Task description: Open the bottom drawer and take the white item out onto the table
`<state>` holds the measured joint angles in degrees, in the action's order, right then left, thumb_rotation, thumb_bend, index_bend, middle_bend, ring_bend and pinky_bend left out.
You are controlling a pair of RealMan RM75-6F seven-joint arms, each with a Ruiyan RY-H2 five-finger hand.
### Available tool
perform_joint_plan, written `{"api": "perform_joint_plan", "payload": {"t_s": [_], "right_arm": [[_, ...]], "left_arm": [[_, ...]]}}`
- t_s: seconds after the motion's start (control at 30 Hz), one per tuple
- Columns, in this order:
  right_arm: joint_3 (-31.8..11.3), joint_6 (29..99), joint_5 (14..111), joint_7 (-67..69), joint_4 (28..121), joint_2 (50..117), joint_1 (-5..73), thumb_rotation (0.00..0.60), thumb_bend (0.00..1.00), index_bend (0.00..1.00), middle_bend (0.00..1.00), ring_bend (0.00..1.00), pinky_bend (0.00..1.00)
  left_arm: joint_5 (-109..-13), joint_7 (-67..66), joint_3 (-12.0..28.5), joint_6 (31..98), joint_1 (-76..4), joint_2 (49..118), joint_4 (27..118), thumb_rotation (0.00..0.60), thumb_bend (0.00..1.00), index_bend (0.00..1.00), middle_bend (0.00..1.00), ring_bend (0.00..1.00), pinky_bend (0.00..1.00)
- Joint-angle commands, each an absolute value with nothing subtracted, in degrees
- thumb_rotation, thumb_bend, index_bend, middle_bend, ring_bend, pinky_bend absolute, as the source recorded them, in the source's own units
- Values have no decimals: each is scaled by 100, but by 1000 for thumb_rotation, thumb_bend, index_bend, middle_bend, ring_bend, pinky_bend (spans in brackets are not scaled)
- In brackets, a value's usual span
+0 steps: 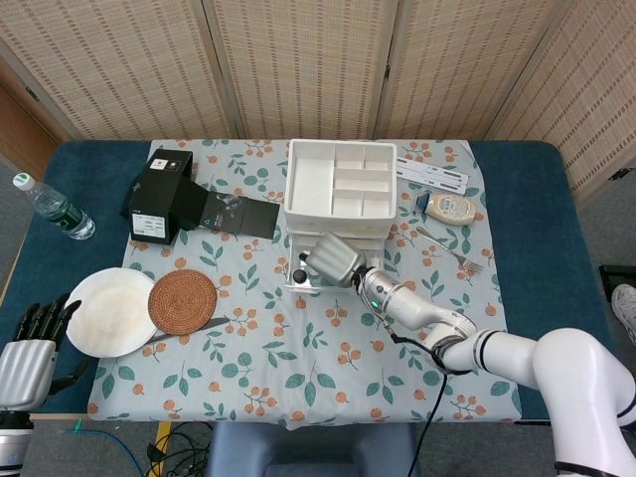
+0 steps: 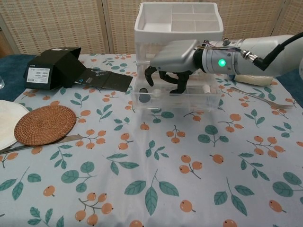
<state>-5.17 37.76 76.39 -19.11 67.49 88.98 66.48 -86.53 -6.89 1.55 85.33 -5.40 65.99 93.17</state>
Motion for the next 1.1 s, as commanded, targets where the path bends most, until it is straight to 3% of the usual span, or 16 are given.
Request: {"api": "perform_joint_plan", "payload": {"t_s": [0.03, 1.1], "right_arm": [[-531, 3754, 7700, -1802, 6647, 8976, 6656, 600, 335, 323, 758, 961, 1000], [-557, 3621, 7989, -1411, 6228, 9244, 6671, 600, 369, 368, 765, 966, 1000]], "left_arm": [[-8653, -692, 152, 8530, -537, 6603, 9317, 600, 255, 98, 72, 101, 63], [-8610, -722, 156, 8526, -507, 6580, 9327, 600, 255, 98, 72, 101, 63]]}}
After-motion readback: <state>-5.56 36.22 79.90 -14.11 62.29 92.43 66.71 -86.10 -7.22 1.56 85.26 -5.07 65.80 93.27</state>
